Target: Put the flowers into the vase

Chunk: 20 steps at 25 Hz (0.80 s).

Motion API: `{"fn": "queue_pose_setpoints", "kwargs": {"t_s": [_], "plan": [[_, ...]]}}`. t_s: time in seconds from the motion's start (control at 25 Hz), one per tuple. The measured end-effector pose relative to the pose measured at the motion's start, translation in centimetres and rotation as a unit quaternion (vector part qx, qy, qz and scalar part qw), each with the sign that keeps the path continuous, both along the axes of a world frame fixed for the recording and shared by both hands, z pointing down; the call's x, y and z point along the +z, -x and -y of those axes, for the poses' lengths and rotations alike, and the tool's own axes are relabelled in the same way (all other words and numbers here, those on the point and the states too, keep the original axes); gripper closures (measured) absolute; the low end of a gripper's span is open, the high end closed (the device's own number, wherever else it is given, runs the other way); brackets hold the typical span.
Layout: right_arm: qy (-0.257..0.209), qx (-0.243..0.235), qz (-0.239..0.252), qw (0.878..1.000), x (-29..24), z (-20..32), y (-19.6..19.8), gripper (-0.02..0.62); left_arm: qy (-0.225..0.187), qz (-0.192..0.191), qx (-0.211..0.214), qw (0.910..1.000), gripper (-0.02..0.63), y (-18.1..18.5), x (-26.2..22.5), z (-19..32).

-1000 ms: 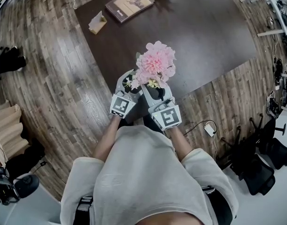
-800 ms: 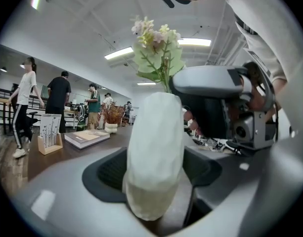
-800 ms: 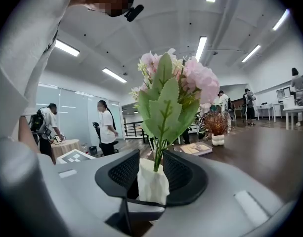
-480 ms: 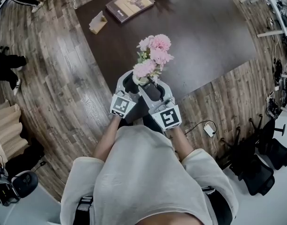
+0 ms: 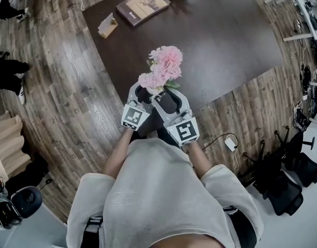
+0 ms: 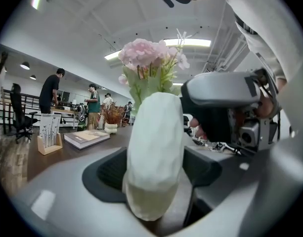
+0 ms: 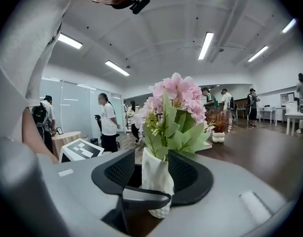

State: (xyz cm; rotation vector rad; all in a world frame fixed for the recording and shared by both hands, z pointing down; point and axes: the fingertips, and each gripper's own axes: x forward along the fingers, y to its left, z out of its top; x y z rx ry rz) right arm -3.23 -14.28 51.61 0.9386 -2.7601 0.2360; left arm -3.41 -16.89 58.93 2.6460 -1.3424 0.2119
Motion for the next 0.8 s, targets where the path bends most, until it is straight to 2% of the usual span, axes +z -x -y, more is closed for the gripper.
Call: {"fn": "queue_pose_setpoints", "kwargs": {"t_s": [0.12, 0.32, 0.44, 0.8], "plan": [[0.015, 0.022, 0.008, 1.000, 0.3, 0.2, -0.5, 0.338, 0.002, 0.001, -0.002, 1.0000, 0.261, 0.1, 0.1, 0.1], [0.072, 0.033, 0.033, 0.996, 1.7, 0.7, -1.1, 0.257, 0.004, 0.005, 0.000, 1.0000, 0.261, 0.1, 0.0, -0.1], [0.086, 0.025, 0.040, 0.995, 1.8, 1.1, -1.0, 0.232, 0.007, 0.008, 0.000, 0.9999, 0.261, 0.0, 0.1, -0.2], [0.093, -0.002, 0.028, 0.995, 2.4, 0.5, 0.0, 0.229, 0.004, 0.011, 0.008, 0.9999, 0.261, -0.1, 0.0, -0.6]]}}
